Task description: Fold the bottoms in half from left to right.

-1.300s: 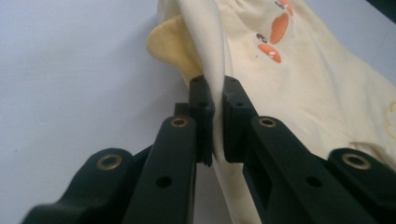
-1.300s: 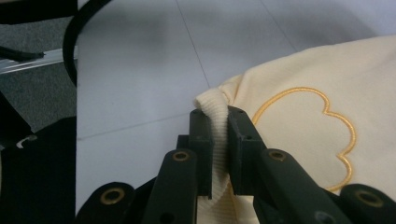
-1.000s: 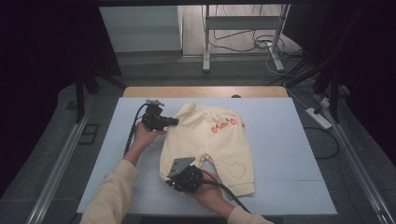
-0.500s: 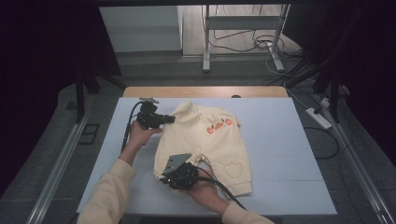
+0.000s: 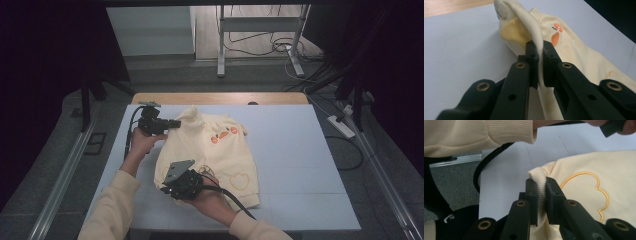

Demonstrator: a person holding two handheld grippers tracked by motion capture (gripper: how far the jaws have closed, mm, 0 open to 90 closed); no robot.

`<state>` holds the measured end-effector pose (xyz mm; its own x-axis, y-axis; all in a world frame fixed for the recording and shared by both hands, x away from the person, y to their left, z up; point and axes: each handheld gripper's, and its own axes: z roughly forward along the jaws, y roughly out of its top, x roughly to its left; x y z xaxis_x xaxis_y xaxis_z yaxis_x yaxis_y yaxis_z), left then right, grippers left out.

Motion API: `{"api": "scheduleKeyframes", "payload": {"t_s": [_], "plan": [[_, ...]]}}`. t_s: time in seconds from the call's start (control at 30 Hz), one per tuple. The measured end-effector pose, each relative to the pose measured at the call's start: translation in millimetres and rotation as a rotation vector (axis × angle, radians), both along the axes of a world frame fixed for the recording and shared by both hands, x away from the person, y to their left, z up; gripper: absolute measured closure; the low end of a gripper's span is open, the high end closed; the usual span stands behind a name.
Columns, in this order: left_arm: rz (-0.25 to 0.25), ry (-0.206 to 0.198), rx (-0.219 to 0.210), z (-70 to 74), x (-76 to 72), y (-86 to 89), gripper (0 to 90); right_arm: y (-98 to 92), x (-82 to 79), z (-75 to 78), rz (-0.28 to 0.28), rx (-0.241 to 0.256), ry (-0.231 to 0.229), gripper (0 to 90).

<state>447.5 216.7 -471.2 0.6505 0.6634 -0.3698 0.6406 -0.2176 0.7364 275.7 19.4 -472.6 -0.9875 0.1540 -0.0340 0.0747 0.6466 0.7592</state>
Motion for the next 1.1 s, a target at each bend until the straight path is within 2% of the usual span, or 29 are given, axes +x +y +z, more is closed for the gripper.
{"api": "scheduleKeyframes", "payload": {"t_s": [0.2,0.3,0.43,0.53,0.7,1.1], "plan": [[0.01,-0.013,0.002,3.0,-0.8,2.0,84.9,-2.6,0.6,-3.8,-0.007,0.013,0.019,81.6],[0.016,-0.027,0.002,9.1,-2.6,5.3,84.9,0.2,0.0,0.1,-0.004,0.02,0.016,81.7],[0.024,-0.056,-0.019,18.7,-6.3,10.0,84.9,3.0,-2.0,12.5,0.006,0.05,-0.001,81.8],[0.027,-0.045,-0.017,15.7,-5.4,8.6,84.9,0.0,-1.4,17.1,0.009,0.057,0.001,81.8],[0.024,-0.031,-0.013,9.6,-2.9,4.2,85.0,-10.7,0.4,12.8,-0.008,0.046,0.009,81.9],[0.018,-0.051,-0.015,11.2,-3.3,-6.1,84.9,-34.1,0.7,9.6,-0.038,0.049,0.02,82.0]]}}
